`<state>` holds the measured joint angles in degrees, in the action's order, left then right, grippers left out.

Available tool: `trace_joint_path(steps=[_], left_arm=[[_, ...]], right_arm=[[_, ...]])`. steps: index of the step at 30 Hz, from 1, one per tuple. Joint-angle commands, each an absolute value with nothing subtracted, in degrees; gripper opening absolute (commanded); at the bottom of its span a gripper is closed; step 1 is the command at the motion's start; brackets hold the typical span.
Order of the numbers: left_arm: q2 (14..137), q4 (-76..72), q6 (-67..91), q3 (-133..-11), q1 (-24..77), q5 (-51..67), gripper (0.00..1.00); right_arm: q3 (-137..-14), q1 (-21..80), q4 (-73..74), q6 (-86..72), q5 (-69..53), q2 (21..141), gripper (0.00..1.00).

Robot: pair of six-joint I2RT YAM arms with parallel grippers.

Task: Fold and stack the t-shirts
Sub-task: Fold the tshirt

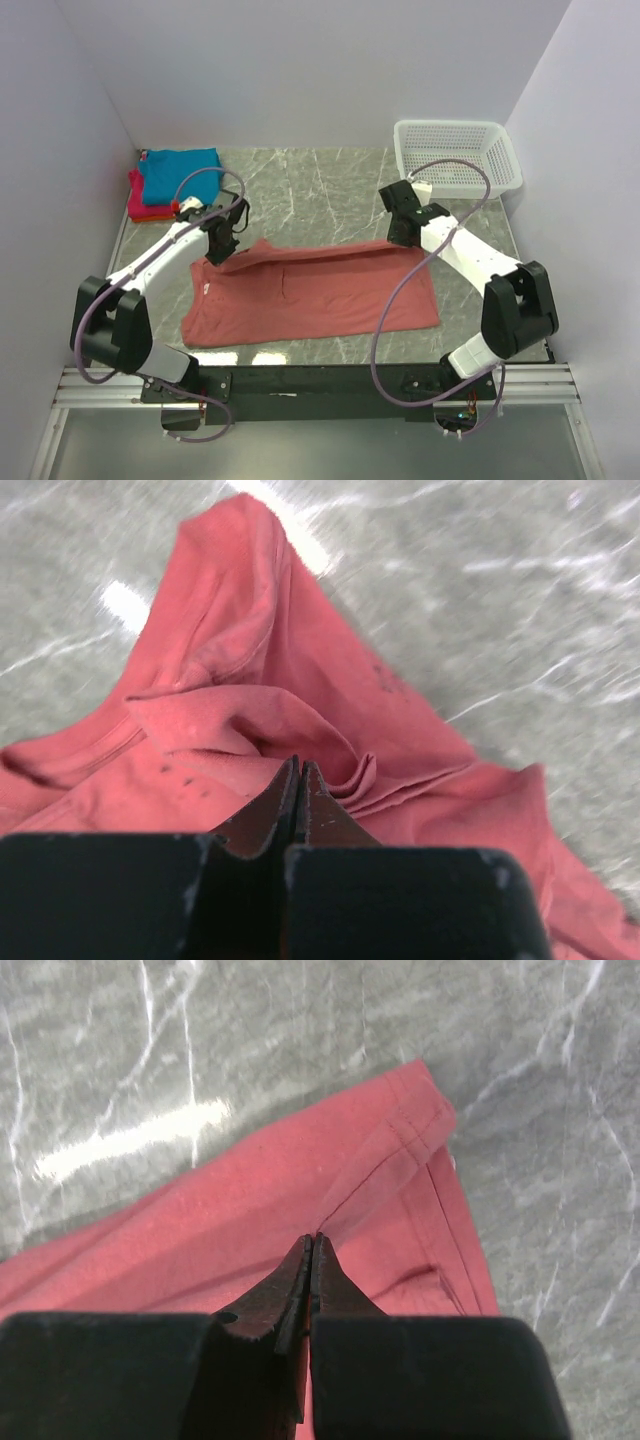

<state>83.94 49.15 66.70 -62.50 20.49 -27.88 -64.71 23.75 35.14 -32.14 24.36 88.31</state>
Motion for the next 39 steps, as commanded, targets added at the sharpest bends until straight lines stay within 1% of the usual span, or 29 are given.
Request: trace_joint_path(steps=[1, 5, 8, 9, 11, 12, 14, 15, 17, 18, 21, 23, 24, 26, 28, 29, 30, 32, 35, 37, 39], left_arm=[[79.73, 51.94, 69.43, -59.25, 21.79, -31.20, 0.01], [77.87, 50.20, 70.49, -55.55, 22.67, -30.42, 0.01], [77.08, 47.03, 69.35, -51.34, 22.94, -26.64, 0.01], [77.08, 47.02, 69.87, -49.68, 22.94, -25.93, 0.03], [76.82, 47.98, 70.31, -48.52, 23.11, -24.35, 0.16], [75.69, 49.90, 70.92, -47.73, 23.46, -24.08, 0.26], [73.40, 51.93, 71.63, -46.76, 25.22, -23.82, 0.36], [70.34, 52.90, 71.80, -46.06, 25.75, -23.38, 0.48], [66.90, 55.19, 71.81, -45.36, 26.98, -22.24, 0.62], [63.67, 55.37, 71.02, -44.83, 26.98, -21.71, 0.74], [60.39, 52.39, 67.87, -45.70, 26.98, -20.04, 0.87], [60.47, 47.85, 65.84, -47.36, 26.98, -19.17, 0.89], [62.03, 46.07, 63.65, -47.90, 26.98, -19.33, 0.92], [66.67, 42.91, 61.71, -50.43, 26.98, -19.33, 0.93], [71.08, 43.85, 60.56, -52.98, 26.90, -20.39, 0.93], [73.54, 45.34, 60.73, -56.13, 26.89, -20.65, 0.93], [78.00, 48.66, 61.25, -57.38, 26.89, -20.74, 0.87], [82.33, 50.88, 61.79, -59.06, 26.89, -20.48, 0.75], [83.41, 51.33, 62.75, -56.27, 26.89, -18.29, 0.72], [83.41, 50.19, 63.28, -54.50, 26.89, -17.14, 0.73], [84.63, 49.92, 63.46, -53.35, 26.89, -17.05, 0.67]], right_arm=[[-61.97, 24.43, 33.93, -32.78, 25.40, 84.12, 0.00], [-58.11, 25.13, 32.35, -32.87, 23.82, 82.88, 0.00], [-54.60, 25.31, 30.68, -33.05, 22.59, 82.70, 0.00], [-53.71, 25.49, 30.59, -33.39, 22.33, 82.62, 0.02], [-50.82, 25.84, 31.37, -34.10, 21.97, 82.18, 0.09], [-49.50, 26.54, 31.55, -35.15, 21.36, 81.48, 0.19], [-45.47, 27.33, 32.25, -36.12, 20.13, 77.81, 0.31], [-43.96, 27.68, 32.43, -37.08, 18.82, 75.96, 0.39], [-40.71, 27.69, 33.04, -37.88, 17.76, 69.65, 0.50], [-40.17, 27.77, 33.31, -37.97, 17.32, 67.70, 0.61], [-40.51, 27.51, 33.49, -36.83, 16.96, 62.32, 0.69], [-41.91, 27.25, 31.48, -36.13, 16.44, 61.44, 0.70], [-42.45, 27.25, 30.51, -35.17, 15.91, 61.70, 0.70], [-44.81, 27.07, 28.49, -34.37, 13.90, 63.79, 0.70], [-46.49, 27.07, 27.86, -34.54, 13.27, 65.65, 0.70], [-47.80, 27.16, 27.43, -34.28, 12.75, 67.39, 0.70], [-48.16, 27.07, 27.25, -34.28, 12.57, 68.28, 0.70], [-49.04, 27.16, 26.98, -34.19, 11.96, 70.22, 0.70], [-48.69, 27.07, 26.28, -34.36, 11.34, 71.80, 0.70], [-48.52, 27.07, 26.10, -34.45, 11.60, 72.59, 0.70], [-48.43, 27.16, 26.10, -34.28, 11.78, 73.03, 0.70]])
